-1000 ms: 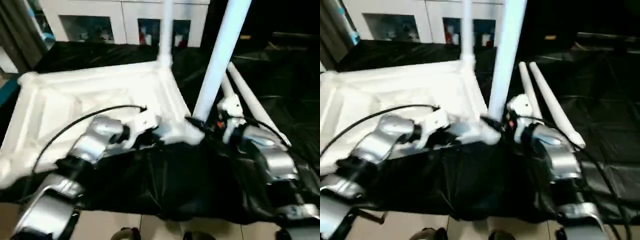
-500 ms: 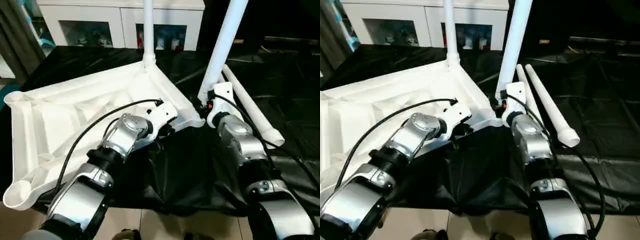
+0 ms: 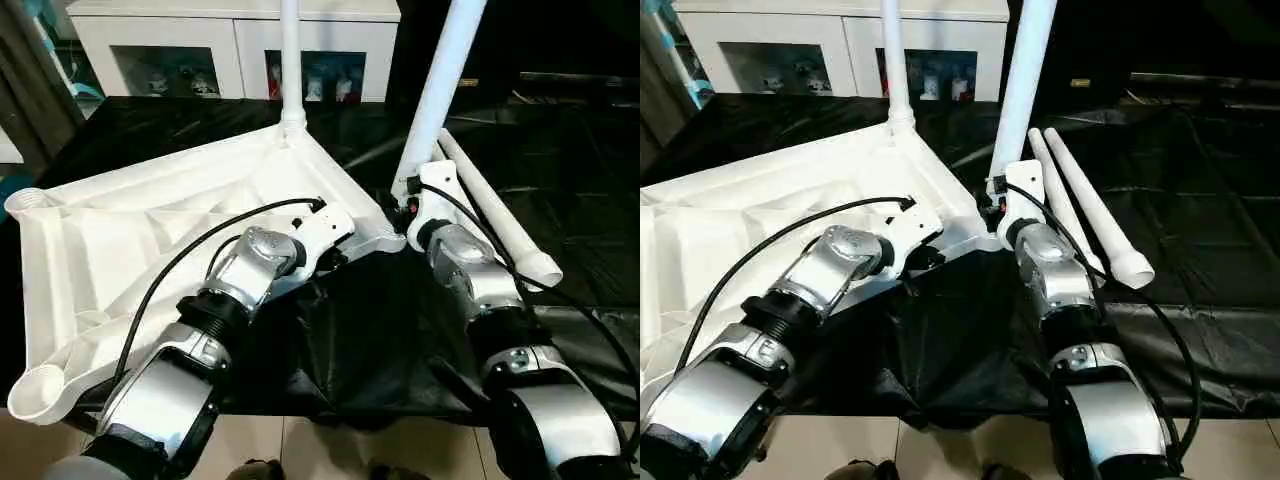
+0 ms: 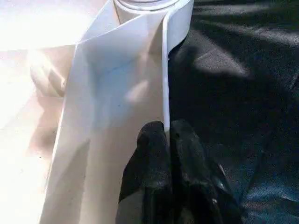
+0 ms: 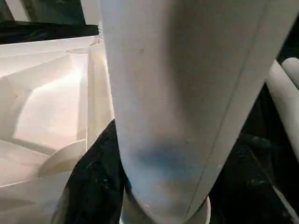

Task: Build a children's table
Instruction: Insert table leg to table base

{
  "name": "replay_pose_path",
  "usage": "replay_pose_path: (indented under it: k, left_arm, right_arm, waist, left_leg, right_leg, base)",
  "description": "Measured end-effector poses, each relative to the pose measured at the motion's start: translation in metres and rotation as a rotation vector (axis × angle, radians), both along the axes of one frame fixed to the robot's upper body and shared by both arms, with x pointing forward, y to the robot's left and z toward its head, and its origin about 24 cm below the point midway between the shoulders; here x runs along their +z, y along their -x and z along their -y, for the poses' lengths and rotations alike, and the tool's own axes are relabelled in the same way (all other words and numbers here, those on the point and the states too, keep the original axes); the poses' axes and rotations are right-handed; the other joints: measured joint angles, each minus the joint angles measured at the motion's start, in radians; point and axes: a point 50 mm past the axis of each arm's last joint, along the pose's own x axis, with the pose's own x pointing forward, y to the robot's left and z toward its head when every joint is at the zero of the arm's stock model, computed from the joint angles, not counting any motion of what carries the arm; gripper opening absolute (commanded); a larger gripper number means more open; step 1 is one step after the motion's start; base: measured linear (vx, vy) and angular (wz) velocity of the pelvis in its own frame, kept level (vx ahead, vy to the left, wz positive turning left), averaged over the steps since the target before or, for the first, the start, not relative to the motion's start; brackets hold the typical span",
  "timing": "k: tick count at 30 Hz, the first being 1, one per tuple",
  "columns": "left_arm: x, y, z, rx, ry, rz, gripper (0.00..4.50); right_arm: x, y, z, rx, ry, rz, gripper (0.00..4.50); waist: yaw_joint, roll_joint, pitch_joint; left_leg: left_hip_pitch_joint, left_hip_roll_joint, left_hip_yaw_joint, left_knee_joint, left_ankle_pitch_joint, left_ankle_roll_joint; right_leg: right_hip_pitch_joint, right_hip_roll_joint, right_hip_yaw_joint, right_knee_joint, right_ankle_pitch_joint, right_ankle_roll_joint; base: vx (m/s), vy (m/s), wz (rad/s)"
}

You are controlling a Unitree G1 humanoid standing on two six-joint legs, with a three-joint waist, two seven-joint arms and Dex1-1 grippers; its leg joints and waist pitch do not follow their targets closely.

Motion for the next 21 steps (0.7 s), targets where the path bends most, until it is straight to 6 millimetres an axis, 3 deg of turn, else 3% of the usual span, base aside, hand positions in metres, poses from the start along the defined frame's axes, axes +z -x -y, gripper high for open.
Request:
replay_pose_path:
  k: [6, 15, 21]
  left_arm:
    - [0.002, 0.000, -0.003, -0.018, 0.009, 0.000, 0.00]
    - [0.006, 0.003, -0.010, -0.059, 0.029, 0.012, 0.00]
    - [0.010, 0.011, -0.017, -0.160, 0.062, 0.023, 0.00]
  right_arm:
    - [-0.005, 0.001, 0.000, 0.014, -0.021, -0.024, 3.08]
    - [0.002, 0.002, -0.003, 0.111, -0.045, 0.016, 3.76]
    - [-0.006, 0.014, 0.009, 0.238, 0.006, 0.035, 4.36]
  waist:
    - [0.002, 0.007, 0.000]
    - [0.002, 0.009, 0.001]
    - [0.012, 0.011, 0.002]
  left_leg:
    - [-0.002, -0.001, 0.002, -0.013, 0.000, 0.000]
    - [-0.007, -0.001, 0.005, -0.015, 0.000, 0.000]
    - [-0.009, 0.003, 0.013, -0.014, 0.001, 0.001]
  right_leg:
    - [-0.004, 0.000, 0.000, -0.012, 0.000, 0.000]
    - [-0.007, 0.000, 0.001, -0.011, 0.021, -0.028]
    - [-0.007, -0.001, 0.004, -0.007, 0.055, -0.030]
  base:
    - [0.000, 0.000, 0.00]
    - [0.000, 0.000, 0.00]
    - [0.044, -0.018, 0.07]
